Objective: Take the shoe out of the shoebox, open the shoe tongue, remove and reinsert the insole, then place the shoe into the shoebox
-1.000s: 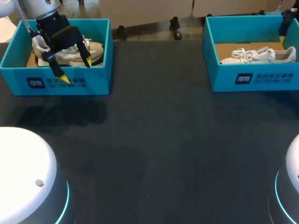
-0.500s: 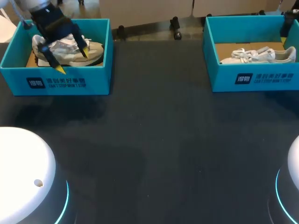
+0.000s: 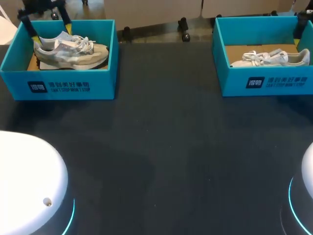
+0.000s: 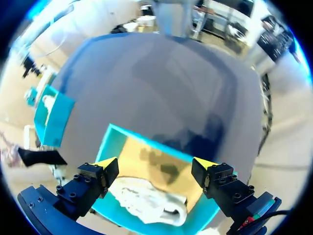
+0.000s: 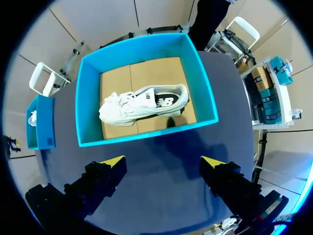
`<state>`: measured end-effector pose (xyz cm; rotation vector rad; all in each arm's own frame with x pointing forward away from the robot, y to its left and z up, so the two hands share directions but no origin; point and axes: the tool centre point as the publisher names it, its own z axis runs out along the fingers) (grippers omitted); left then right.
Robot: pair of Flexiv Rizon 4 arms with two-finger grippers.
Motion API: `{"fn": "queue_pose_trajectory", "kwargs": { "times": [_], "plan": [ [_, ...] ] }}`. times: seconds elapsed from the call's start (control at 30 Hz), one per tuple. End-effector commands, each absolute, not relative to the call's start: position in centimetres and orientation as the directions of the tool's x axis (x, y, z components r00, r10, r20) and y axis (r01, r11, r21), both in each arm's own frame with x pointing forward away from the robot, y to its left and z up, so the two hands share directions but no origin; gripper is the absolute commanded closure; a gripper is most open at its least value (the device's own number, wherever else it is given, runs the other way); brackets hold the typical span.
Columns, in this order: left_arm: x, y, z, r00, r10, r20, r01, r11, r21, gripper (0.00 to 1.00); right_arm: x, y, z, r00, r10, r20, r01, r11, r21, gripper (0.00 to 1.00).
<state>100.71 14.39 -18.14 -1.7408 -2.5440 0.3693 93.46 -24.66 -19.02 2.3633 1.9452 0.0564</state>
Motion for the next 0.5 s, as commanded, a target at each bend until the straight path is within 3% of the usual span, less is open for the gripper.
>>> {"fn": "queue_pose_trajectory", "kwargs": {
  "times": [0.03,0.5],
  "plan": [
    [104.64,17.46,-18.46,-0.151,0.985,-0.079,0.976,0.135,-0.173,0.0,93.36,-24.62,-19.05,0.195,0.981,-0.023,0.977,-0.192,0.087,0.0],
    [104.76,17.12,-18.91,-0.114,0.991,-0.068,0.984,0.104,-0.142,0.0,93.36,-24.62,-19.05,0.195,0.981,-0.023,0.977,-0.192,0.087,0.0]
  ]
}}
